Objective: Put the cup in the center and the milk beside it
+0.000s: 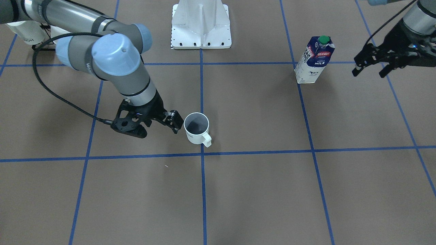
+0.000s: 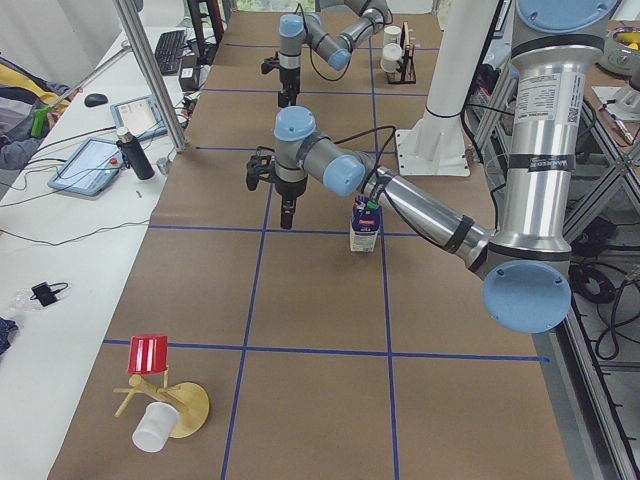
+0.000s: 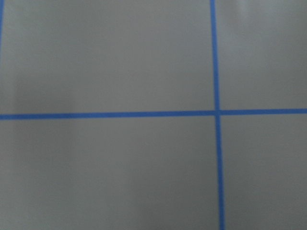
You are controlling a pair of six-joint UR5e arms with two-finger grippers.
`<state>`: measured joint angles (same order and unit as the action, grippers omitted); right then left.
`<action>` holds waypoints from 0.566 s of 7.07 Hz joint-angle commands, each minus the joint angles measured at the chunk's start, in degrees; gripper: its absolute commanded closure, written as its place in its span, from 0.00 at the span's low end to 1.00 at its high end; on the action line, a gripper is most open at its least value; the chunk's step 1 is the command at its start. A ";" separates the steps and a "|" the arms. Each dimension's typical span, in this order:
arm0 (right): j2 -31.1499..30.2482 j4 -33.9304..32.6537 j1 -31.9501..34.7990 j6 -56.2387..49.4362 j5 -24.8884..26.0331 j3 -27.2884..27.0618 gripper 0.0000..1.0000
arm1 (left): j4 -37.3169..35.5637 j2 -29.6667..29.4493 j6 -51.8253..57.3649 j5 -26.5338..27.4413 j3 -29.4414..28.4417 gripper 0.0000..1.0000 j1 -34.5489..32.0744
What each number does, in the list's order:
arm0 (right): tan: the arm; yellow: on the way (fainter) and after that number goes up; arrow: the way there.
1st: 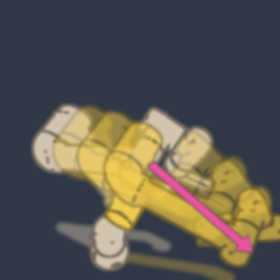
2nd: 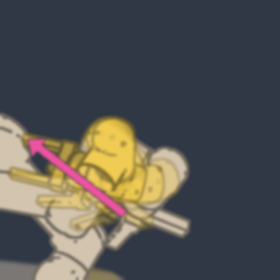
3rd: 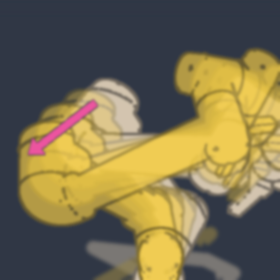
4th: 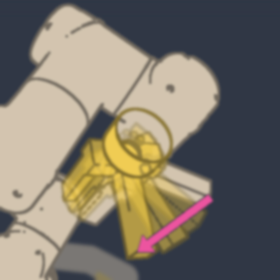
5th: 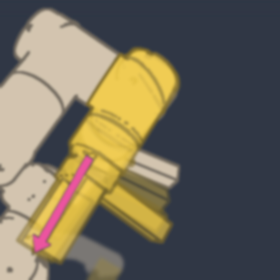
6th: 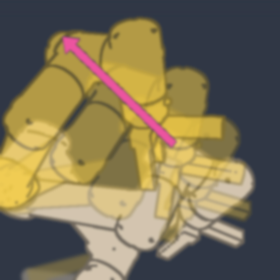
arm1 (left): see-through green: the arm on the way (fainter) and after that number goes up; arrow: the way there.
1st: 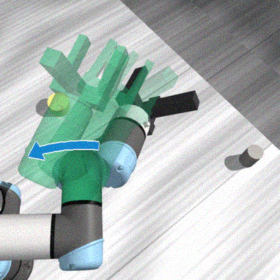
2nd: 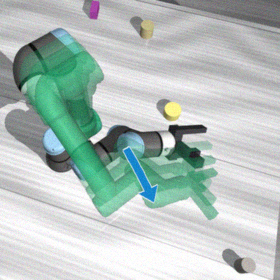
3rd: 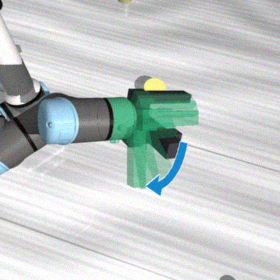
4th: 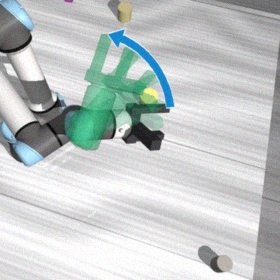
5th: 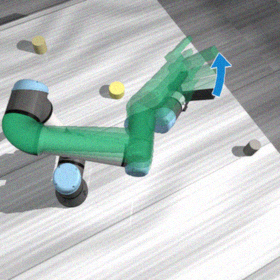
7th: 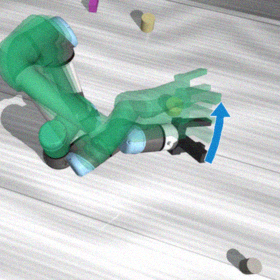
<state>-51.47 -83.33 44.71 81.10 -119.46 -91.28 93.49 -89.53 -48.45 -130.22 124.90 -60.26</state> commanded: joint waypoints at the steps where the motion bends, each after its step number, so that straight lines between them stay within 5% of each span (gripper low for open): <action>1: -4.60 0.19 2.39 -3.31 -1.04 -2.33 0.00 | -0.84 1.89 -14.09 5.98 7.09 0.02 14.49; 4: -5.22 0.19 2.49 -3.32 -0.61 -2.76 0.00 | -1.99 9.63 -13.52 9.19 13.26 0.03 17.54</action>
<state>-56.37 -83.15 47.15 77.88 -120.28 -93.80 91.65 -81.93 -61.89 -121.68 136.49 -43.44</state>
